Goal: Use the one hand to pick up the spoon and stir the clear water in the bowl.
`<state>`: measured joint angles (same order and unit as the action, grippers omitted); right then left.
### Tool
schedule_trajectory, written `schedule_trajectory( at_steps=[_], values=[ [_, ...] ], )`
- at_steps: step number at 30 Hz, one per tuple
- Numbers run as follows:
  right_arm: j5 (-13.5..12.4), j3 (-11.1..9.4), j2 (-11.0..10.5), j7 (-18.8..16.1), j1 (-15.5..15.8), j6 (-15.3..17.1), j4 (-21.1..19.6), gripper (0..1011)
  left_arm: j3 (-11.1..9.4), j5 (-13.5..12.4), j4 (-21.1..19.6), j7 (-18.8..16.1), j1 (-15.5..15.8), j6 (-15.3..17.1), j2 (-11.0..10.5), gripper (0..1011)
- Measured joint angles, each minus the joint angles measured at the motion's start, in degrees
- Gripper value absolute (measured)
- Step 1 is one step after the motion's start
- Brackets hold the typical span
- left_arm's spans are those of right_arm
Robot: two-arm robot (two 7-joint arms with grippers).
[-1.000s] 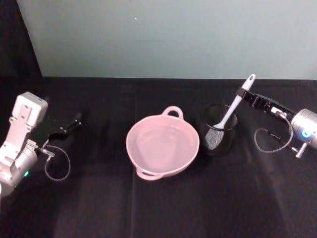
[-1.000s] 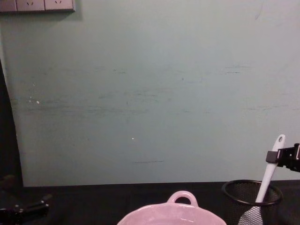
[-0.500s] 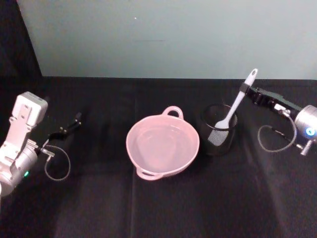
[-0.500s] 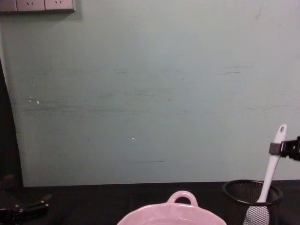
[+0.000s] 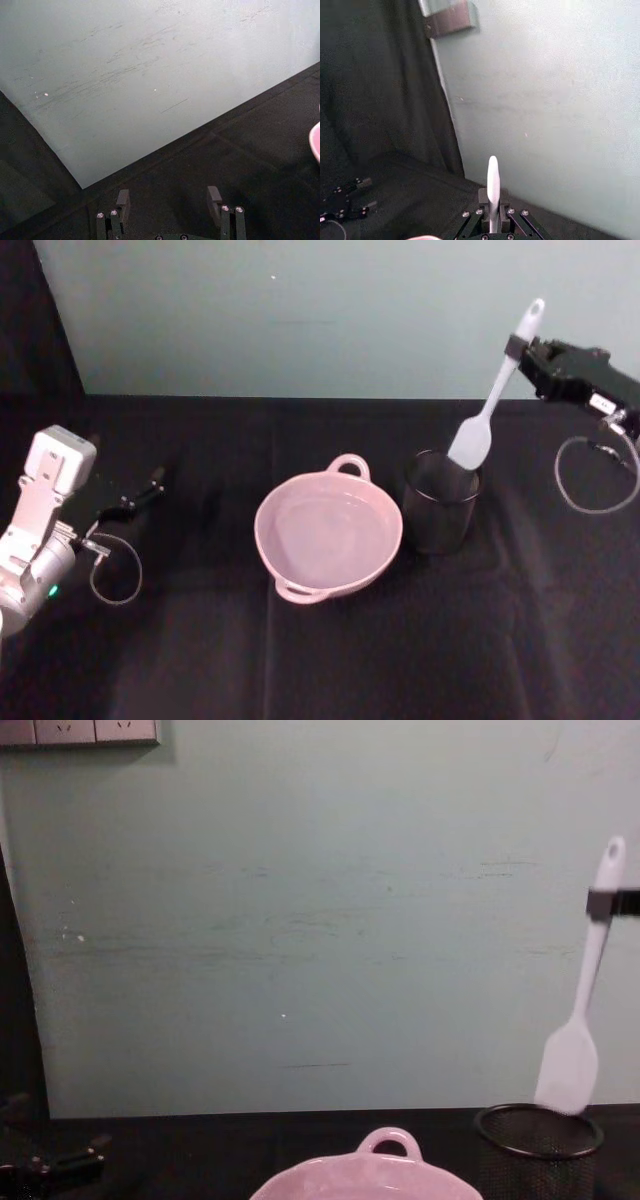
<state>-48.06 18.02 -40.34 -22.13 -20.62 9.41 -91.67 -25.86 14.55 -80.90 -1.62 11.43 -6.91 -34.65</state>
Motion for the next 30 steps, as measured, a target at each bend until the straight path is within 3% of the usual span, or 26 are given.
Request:
schedule_trajectory(
  at_steps=[8,14,22,30],
  values=[
    [3.13,0.01,-1.20,-2.55,-1.92,-0.71,-4.64,110,0.00,0.00,0.00,0.00,0.00,0.00,0.00,1011],
    [4.99,3.35,0.66,-5.94,-3.83,-1.20,-5.81,110,0.00,0.00,0.00,0.00,0.00,0.00,0.00,1011],
    [8.68,9.63,6.10,-9.60,-5.03,-4.62,0.21,110,0.00,0.00,0.00,0.00,0.00,0.00,0.00,1011],
    [12.66,12.25,9.74,-10.92,-5.09,-8.53,7.42,110,0.00,0.00,0.00,0.00,0.00,0.00,0.00,1011]
  ],
)
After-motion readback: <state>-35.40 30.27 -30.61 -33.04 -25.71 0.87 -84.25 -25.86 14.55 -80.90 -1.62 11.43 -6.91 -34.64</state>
